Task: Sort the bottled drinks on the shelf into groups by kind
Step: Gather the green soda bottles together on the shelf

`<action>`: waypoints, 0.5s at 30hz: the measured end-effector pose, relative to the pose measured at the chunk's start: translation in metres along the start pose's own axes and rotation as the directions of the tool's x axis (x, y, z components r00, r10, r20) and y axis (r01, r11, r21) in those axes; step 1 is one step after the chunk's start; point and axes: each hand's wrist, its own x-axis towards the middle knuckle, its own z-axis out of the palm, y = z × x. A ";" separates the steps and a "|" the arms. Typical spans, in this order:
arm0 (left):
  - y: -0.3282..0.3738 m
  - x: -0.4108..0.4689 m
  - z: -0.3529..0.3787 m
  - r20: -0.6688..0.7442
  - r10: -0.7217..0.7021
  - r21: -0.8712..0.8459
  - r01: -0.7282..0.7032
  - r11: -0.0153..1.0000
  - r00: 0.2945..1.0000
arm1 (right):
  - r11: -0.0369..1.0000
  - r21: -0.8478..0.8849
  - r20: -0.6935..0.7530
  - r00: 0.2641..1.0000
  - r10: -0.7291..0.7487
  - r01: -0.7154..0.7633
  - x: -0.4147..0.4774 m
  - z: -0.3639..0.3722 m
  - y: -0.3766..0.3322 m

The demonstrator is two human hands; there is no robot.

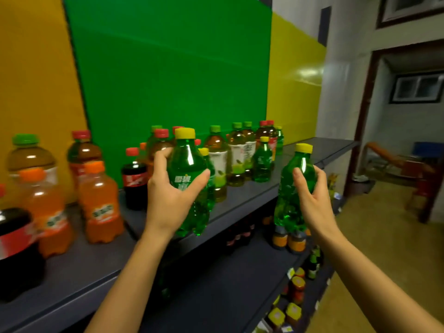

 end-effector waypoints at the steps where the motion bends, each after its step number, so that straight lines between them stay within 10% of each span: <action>1: -0.005 0.001 0.022 0.018 -0.014 -0.010 0.014 1.000 1.000 | 1.000 -0.010 -0.004 1.000 -0.005 0.005 0.010 -0.012 0.007; 15: -0.090 0.047 0.287 0.175 -0.175 -0.067 0.189 0.980 0.969 | 0.996 -0.085 -0.065 0.998 -0.001 -0.005 0.170 -0.117 0.121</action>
